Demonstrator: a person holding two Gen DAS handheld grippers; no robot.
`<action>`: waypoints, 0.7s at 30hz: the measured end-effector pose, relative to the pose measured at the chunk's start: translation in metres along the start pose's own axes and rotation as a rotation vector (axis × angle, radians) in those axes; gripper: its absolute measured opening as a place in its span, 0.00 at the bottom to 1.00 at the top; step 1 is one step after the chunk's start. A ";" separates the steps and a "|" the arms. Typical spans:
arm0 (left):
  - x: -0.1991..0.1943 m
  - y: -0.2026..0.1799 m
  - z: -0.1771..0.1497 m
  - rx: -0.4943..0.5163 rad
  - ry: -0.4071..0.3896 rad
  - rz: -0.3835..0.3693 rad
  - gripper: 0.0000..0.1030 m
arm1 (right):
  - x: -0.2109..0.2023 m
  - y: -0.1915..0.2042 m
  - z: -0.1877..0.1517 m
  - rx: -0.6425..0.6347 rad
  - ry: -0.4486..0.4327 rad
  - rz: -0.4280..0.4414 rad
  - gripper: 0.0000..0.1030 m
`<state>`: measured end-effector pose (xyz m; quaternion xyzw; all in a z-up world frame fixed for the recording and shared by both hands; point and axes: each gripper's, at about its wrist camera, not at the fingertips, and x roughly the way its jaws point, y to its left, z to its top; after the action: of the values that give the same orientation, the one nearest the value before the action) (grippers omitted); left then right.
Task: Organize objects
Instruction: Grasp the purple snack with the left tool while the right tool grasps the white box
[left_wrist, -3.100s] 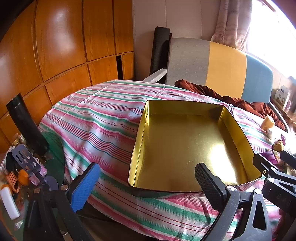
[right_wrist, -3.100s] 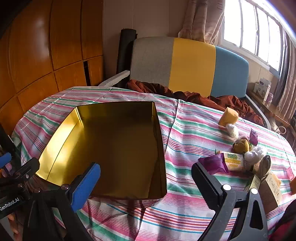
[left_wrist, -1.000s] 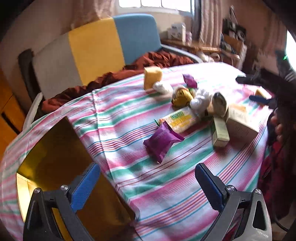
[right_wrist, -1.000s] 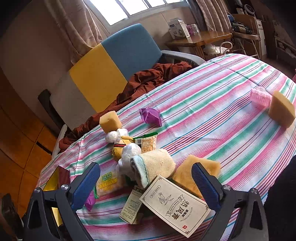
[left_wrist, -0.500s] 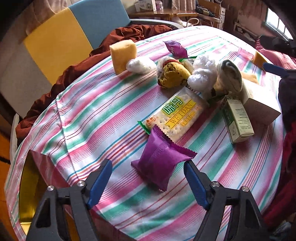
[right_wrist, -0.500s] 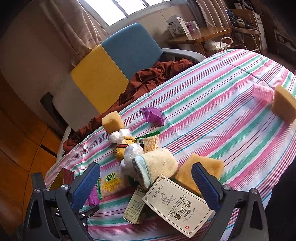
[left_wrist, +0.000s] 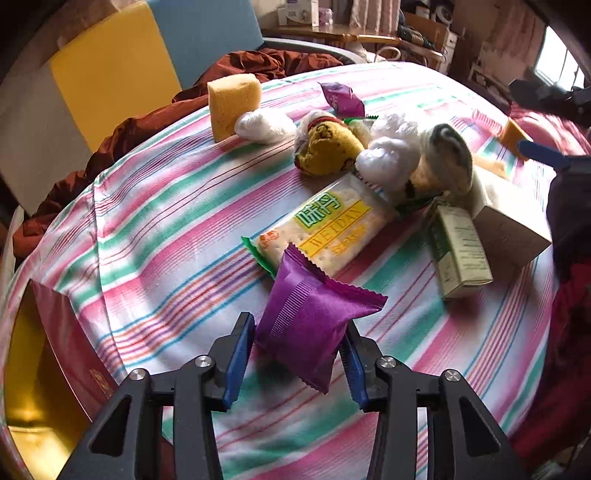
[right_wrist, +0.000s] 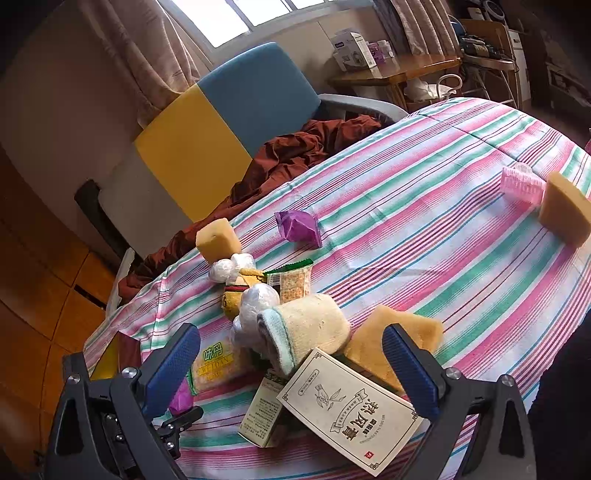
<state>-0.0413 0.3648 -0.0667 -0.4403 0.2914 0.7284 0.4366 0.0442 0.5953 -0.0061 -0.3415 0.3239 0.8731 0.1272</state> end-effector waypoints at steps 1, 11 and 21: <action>-0.002 -0.003 -0.004 -0.018 -0.011 -0.004 0.41 | 0.001 0.000 0.000 -0.003 0.003 -0.005 0.98; -0.017 -0.041 -0.038 -0.057 -0.120 0.018 0.40 | 0.015 -0.003 -0.002 0.003 0.082 -0.072 0.98; -0.011 -0.025 -0.053 -0.136 -0.127 0.003 0.39 | 0.044 0.015 -0.021 -0.209 0.373 -0.231 0.96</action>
<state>0.0035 0.3290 -0.0817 -0.4215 0.2137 0.7735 0.4223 0.0163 0.5707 -0.0402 -0.5429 0.2086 0.8033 0.1281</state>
